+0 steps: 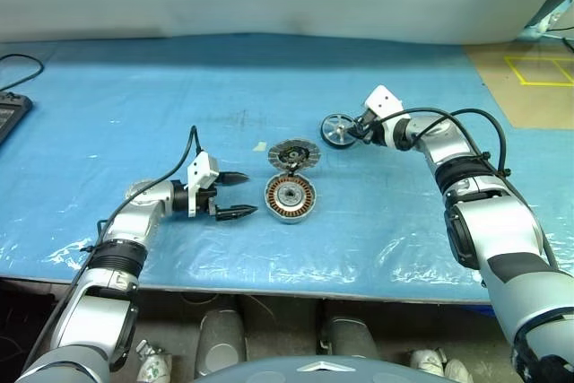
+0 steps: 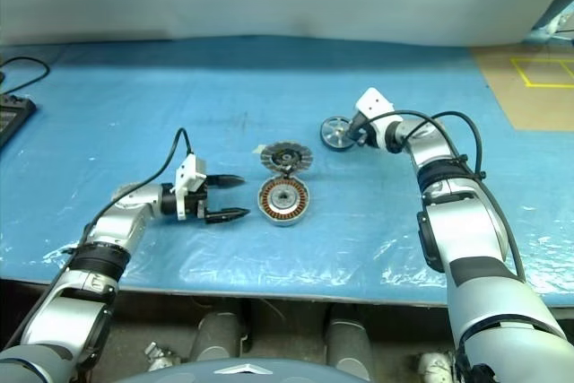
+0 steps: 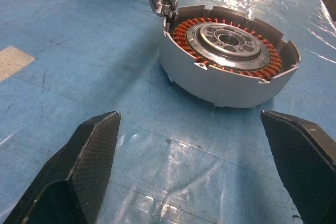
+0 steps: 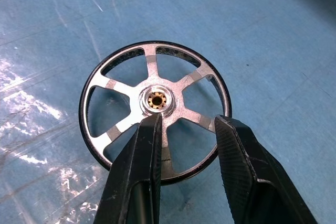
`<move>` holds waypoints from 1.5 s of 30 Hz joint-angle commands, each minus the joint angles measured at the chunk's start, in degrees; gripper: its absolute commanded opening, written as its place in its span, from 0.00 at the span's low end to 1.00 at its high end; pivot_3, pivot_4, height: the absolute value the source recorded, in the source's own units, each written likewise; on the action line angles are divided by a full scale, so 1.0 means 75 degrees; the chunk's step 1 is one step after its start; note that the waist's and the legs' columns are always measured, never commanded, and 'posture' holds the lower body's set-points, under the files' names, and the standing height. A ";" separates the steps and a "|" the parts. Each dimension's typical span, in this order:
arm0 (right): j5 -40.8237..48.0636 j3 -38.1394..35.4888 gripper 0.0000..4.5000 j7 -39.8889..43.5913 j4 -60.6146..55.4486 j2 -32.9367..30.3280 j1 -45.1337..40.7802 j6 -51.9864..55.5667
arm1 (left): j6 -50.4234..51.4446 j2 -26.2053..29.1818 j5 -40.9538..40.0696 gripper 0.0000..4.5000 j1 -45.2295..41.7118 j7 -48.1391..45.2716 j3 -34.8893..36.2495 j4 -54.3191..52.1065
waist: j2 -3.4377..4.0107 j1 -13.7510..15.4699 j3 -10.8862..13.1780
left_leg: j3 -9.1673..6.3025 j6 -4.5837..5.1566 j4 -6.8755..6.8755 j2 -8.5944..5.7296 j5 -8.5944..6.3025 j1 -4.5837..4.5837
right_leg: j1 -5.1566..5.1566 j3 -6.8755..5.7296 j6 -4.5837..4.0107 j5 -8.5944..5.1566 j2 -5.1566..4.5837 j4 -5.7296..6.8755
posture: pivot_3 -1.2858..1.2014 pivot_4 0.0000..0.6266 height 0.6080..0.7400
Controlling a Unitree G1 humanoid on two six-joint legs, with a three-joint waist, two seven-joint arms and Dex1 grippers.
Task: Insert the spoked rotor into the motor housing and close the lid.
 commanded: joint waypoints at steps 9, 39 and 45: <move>0.0088 -0.0204 0.36 0.0197 -0.0418 -0.0032 0.0178 -0.0117 | -0.0169 0.0019 -0.0013 1.00 -0.0072 -0.0074 0.0058 -0.0013 | 0.0000 0.0004 0.0000 | 0.0000 0.0004 0.0000 0.0001 -0.0002 0.0000 | 0.0000 0.0000 -0.0001 0.0000 0.0000 0.0000 | 0.52 0.24 1.00; -0.0036 -0.0178 0.36 0.0206 -0.1104 -0.0092 0.0768 0.0034 | -0.0299 0.0026 0.0053 1.00 -0.0094 -0.0058 0.0070 0.0121 | 0.0000 0.0005 0.0000 | 0.0000 0.0003 -0.0002 0.0002 -0.0003 -0.0001 | 0.0000 0.0002 -0.0002 -0.0001 0.0001 -0.0005 | 0.52 0.24 1.00; -0.0050 -0.0180 0.36 0.0094 -0.0989 -0.0072 0.0784 0.0095 | -0.0288 0.0026 0.0065 1.00 -0.0053 -0.0044 0.0083 0.0086 | 0.0000 0.0005 0.0000 | 0.0000 0.0002 -0.0002 0.0001 -0.0003 0.0000 | 0.0000 0.0002 -0.0002 -0.0001 0.0001 -0.0004 | 0.52 0.24 1.00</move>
